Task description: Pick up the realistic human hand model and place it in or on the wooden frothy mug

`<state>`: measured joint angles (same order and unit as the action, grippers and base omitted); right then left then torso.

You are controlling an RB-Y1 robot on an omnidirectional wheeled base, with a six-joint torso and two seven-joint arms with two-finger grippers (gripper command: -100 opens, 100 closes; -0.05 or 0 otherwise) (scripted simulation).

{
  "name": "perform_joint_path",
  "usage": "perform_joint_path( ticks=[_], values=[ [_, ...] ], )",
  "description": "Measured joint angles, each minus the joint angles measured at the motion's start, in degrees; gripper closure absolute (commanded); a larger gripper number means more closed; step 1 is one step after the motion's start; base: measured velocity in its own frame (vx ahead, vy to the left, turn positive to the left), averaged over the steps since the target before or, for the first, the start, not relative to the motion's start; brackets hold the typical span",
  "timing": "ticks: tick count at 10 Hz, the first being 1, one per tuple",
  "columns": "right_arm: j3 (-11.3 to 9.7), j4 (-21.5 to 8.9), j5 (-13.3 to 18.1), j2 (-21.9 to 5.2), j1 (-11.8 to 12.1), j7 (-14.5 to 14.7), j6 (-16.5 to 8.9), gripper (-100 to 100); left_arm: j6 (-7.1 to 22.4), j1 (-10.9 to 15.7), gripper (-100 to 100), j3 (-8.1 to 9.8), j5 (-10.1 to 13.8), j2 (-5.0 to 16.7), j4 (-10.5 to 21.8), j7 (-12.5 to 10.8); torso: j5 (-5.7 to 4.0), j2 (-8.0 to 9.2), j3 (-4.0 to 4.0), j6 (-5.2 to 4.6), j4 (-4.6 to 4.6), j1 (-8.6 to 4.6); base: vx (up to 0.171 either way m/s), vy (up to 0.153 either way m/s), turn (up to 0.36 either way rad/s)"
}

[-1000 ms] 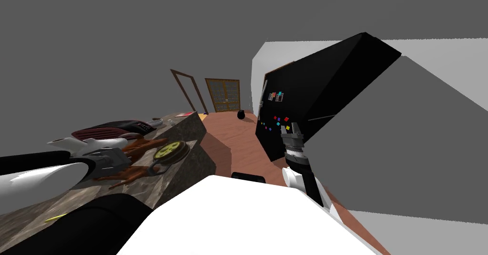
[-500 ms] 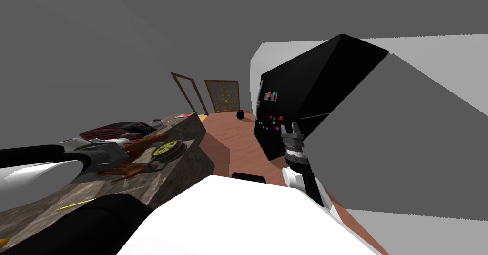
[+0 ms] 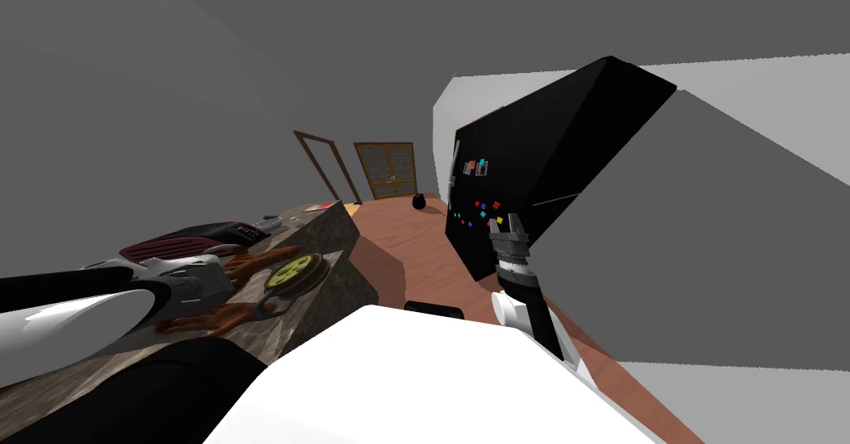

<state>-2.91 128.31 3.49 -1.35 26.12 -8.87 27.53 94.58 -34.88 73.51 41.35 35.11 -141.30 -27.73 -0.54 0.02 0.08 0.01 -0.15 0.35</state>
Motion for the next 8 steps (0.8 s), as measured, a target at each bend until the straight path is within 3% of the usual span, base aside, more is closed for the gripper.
perform_joint_path(
  ticks=[5,6,8],
  values=[
    [0.0,0.0,0.0,0.0,0.0,0.0,0.0,0,5.33,-0.55,100,-0.93,2.96,-4.17,-1.3,1.87,-0.08,0.08,0.05,0.03,-0.02,-0.21,0.027,0.153,-0.048],
    [-0.01,0.0,0.0,0.01,0.0,0.0,0.0,0,5.54,-0.56,-100,-0.97,3.0,-4.24,-1.34,1.92,-0.14,0.11,0.06,0.03,-0.02,-0.53,0.003,0.016,-0.001],
    [-0.02,0.0,0.0,0.02,0.0,0.0,0.0,0,5.51,-0.55,-100,-0.97,2.99,-4.23,-1.33,1.92,-0.25,0.18,0.1,0.04,-0.04,-0.9,0.001,0.004,0.0]
  ],
)
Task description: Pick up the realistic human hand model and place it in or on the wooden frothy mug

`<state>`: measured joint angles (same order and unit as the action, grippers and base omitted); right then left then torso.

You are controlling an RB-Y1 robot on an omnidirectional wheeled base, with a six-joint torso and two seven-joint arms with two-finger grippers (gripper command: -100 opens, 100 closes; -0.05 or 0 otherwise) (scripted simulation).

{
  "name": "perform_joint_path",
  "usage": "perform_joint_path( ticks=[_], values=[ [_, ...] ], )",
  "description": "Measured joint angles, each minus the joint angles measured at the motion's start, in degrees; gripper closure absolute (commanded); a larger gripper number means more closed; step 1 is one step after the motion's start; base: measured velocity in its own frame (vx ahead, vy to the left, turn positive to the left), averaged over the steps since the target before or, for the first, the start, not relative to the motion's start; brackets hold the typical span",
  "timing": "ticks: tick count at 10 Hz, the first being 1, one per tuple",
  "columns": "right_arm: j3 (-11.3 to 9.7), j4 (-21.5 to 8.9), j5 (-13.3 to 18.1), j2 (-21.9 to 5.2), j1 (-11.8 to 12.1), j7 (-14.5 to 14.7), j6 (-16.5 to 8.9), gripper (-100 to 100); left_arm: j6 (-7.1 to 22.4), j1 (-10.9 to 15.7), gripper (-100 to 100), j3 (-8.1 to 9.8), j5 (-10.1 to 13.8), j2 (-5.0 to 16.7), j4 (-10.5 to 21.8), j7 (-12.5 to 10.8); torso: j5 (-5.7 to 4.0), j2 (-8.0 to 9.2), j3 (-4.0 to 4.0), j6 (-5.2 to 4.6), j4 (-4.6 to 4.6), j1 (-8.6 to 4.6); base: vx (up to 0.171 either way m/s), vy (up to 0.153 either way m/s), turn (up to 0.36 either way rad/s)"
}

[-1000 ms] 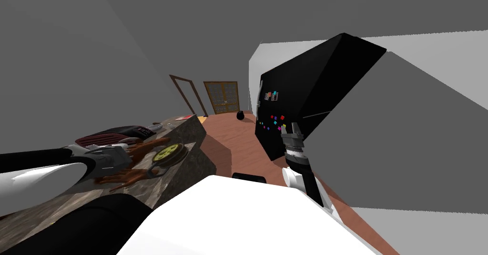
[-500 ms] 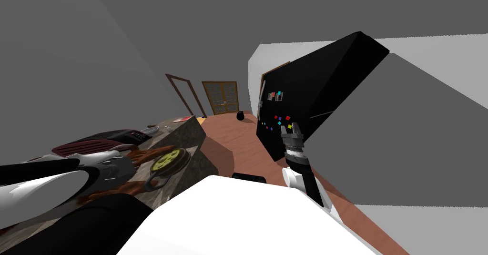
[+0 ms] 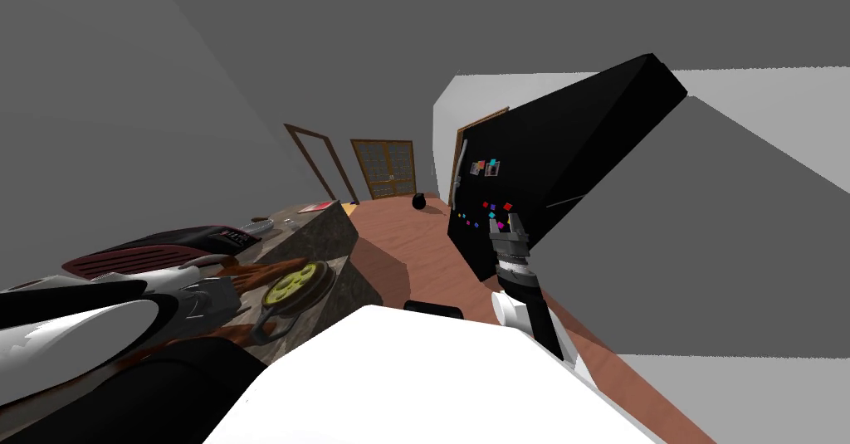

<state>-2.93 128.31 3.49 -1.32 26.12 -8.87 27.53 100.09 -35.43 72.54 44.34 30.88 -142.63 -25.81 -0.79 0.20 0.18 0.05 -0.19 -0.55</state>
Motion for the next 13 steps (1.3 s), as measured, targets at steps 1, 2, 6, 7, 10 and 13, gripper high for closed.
perform_joint_path(
  ticks=[1,2,6,7,10,13],
  values=[
    [0.0,0.0,0.0,0.0,0.0,0.0,0.0,0,0.0,0.0,-100,0.0,0.0,0.0,0.0,0.0,-0.01,0.01,0.01,0.0,0.0,-0.04,0.0,0.0,0.0],
    [0.0,0.0,0.0,0.0,0.0,0.0,0.0,0,0.0,0.0,-100,0.0,0.0,0.0,0.0,0.0,-0.02,0.01,0.01,0.0,0.0,-0.06,0.0,0.0,0.0],
    [0.0,0.0,0.0,0.0,0.0,0.0,0.0,0,1.72,0.02,-100,1.49,1.49,0.69,-0.82,-0.86,0.01,-0.01,-0.01,0.0,0.0,0.06,0.006,0.026,-0.022],
    [0.0,0.0,0.0,0.0,0.0,0.0,0.0,0,2.83,-0.03,-100,2.58,2.56,1.2,-1.25,-1.37,0.01,-0.02,-0.01,0.0,0.0,0.09,0.008,0.043,-0.036],
    [0.0,0.0,0.0,0.0,0.0,0.0,0.0,0,6.54,0.01,-100,5.74,5.72,3.04,-2.55,-3.16,0.02,-0.02,-0.01,-0.01,0.01,0.1,0.009,0.043,-0.034],
    [0.0,0.0,0.0,0.0,0.0,0.0,0.0,0,10.15,-0.1,-100,9.12,9.0,4.43,-4.02,-4.79,0.02,-0.03,-0.02,0.0,0.01,0.1,0.011,0.043,-0.029]
  ],
)
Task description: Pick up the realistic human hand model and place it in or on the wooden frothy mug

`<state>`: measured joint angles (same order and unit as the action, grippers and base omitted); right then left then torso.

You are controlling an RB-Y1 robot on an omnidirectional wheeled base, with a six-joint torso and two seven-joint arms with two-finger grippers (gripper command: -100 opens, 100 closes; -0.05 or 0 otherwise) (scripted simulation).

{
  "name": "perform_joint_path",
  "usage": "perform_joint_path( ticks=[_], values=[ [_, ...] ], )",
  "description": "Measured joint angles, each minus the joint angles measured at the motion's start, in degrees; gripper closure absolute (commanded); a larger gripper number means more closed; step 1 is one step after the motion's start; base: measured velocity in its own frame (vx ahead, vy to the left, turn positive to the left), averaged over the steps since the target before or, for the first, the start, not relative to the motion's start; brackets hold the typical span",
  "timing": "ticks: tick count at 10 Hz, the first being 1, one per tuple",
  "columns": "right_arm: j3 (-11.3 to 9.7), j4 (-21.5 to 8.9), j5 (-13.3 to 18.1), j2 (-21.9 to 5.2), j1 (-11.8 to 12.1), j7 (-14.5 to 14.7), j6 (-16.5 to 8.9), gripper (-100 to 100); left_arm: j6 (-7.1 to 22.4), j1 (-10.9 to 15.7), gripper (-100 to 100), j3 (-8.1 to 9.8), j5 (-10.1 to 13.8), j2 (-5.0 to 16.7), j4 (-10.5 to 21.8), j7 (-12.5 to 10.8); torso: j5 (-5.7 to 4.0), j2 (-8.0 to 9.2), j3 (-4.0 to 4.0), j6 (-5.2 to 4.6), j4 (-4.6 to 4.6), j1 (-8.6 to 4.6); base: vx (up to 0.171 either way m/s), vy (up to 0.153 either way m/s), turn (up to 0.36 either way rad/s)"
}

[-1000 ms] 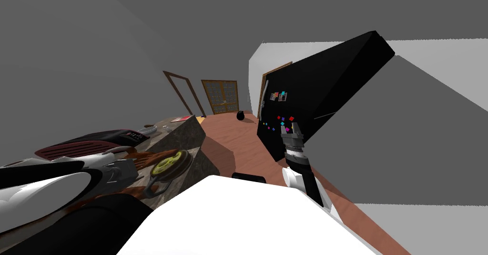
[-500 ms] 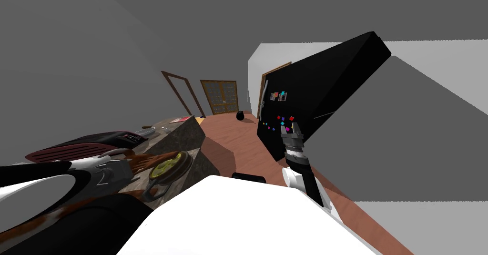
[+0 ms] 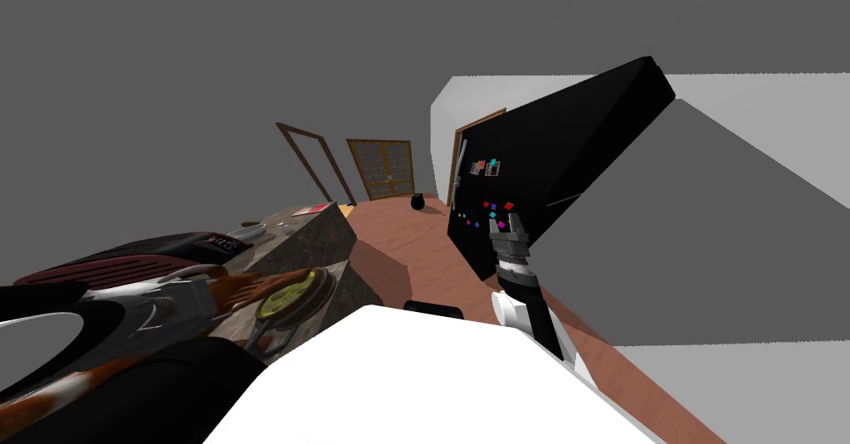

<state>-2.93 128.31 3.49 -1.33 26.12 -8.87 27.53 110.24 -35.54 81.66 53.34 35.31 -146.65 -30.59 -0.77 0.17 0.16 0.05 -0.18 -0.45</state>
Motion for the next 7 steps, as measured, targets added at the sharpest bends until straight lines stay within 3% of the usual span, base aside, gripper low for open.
perform_joint_path(
  ticks=[1,2,7],
  values=[
    [0.0,0.0,0.0,0.0,0.0,0.0,0.0,0,1.19,-0.02,-100,0.98,0.97,0.35,-0.64,-0.55,0.0,0.01,0.01,0.0,0.0,0.0,0.003,0.02,-0.007],
    [0.0,0.0,0.0,0.0,0.0,0.0,0.0,0,1.45,-0.02,0,1.07,1.07,0.38,-0.72,-0.69,0.0,0.03,0.02,0.0,-0.01,-0.07,0.0,0.0,0.0],
    [0.0,0.0,0.0,0.0,0.0,0.0,0.0,0,1.43,-0.02,0,1.06,1.06,0.38,-0.71,-0.68,-0.03,0.05,0.03,0.0,-0.01,-0.17,0.0,0.0,0.0]
  ],
)
